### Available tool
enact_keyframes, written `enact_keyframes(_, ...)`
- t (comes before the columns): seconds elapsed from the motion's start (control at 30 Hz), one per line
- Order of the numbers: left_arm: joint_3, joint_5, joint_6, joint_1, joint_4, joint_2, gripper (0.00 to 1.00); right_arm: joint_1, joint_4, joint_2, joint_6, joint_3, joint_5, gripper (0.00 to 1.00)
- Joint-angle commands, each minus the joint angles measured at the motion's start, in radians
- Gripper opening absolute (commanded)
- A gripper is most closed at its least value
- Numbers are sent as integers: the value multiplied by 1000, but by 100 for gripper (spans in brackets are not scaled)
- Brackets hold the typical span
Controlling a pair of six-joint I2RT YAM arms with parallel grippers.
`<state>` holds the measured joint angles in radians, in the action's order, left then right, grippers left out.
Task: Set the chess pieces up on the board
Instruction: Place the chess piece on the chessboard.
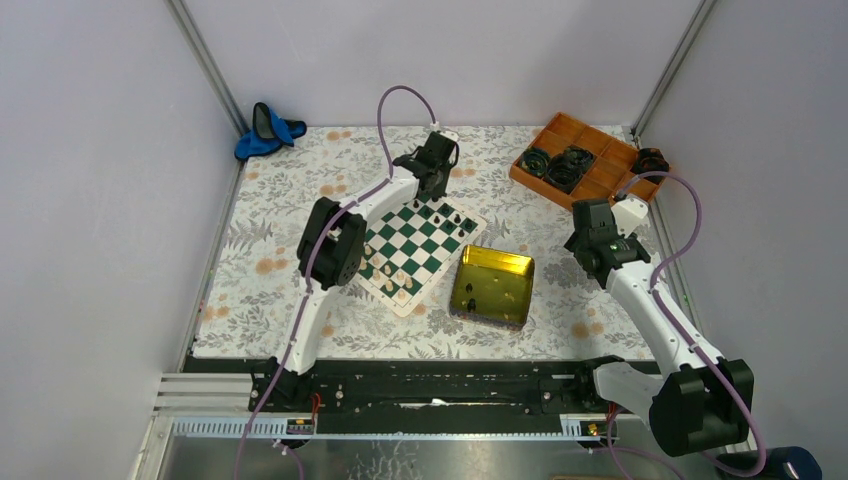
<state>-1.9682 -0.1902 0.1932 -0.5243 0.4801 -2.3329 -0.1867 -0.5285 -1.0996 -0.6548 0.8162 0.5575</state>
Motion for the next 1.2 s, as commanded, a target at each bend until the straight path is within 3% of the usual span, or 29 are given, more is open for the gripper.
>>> enact_keyframes(0.0,-11,3,14,15,-20,-10,0,8,25,-3,8,34,6,60)
enact_keyframes(0.9,28,26,29,17,-23,-28,0,7,27,1,9,21,4,60)
enact_keyframes(1.17,38,16,34,17,-25,-29,8,7,25,6,8,19,1,60)
